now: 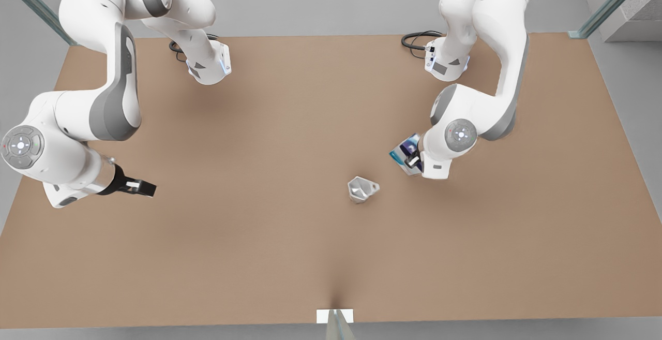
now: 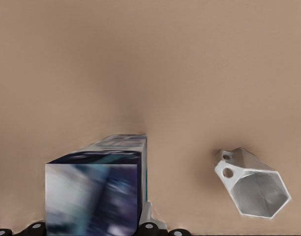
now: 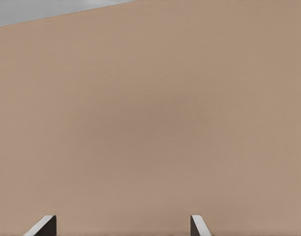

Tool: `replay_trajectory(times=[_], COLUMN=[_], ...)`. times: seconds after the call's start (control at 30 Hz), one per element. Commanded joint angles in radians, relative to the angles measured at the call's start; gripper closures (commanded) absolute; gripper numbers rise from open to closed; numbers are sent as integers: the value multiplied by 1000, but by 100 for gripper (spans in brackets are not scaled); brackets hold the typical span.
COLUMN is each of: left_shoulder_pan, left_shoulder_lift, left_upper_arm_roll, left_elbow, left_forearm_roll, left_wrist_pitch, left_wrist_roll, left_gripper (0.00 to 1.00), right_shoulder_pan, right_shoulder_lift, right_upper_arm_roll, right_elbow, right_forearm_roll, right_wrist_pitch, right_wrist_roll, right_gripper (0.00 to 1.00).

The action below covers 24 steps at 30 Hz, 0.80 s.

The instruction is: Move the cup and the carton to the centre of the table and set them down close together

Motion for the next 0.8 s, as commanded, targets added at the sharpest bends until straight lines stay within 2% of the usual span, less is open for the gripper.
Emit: replay_trajectory(times=[0.0, 0.17, 0.3, 0.43, 0.53, 0.57, 0.7, 0.77], left_shoulder_pan=[-4, -115, -133, -142, -145, -145, -147, -150], left_shoulder_lift=[-8, -15, 38, 70, 78, 79, 93, 93], left_upper_arm_roll=[0, -2, -17, -17, -17, -17, -17, -17], left_elbow=[-2, -1, -1, -2, -4, -5, -1, -1], left_forearm_roll=[-51, -132, -132, -126, -126, -126, -126, -126], left_wrist_pitch=[0, -46, 123, 138, 137, 137, 138, 137], left_wrist_roll=[-30, -197, -251, -248, -245, -243, -245, -246], left_gripper=[40, 39, 39, 36, 27, 19, 1, 0], right_shoulder_pan=[-3, -11, -11, -12, -12, -12, -12, -12], right_shoulder_lift=[0, 5, 6, 12, 14, 14, 14, 14], right_upper_arm_roll=[-1, 1, -1, 1, -1, 1, 1, -1], right_elbow=[0, 0, 0, 0, 2, 2, 2, 2], right_forearm_roll=[0, 0, -2, -2, 0, 0, 5, 6], right_wrist_pitch=[2, 3, 8, 8, 8, 8, 9, 9], right_wrist_roll=[0, -8, -8, -8, -8, -8, -8, -8], right_gripper=[0, 0, 0, 0, 0, 0, 0, 0])
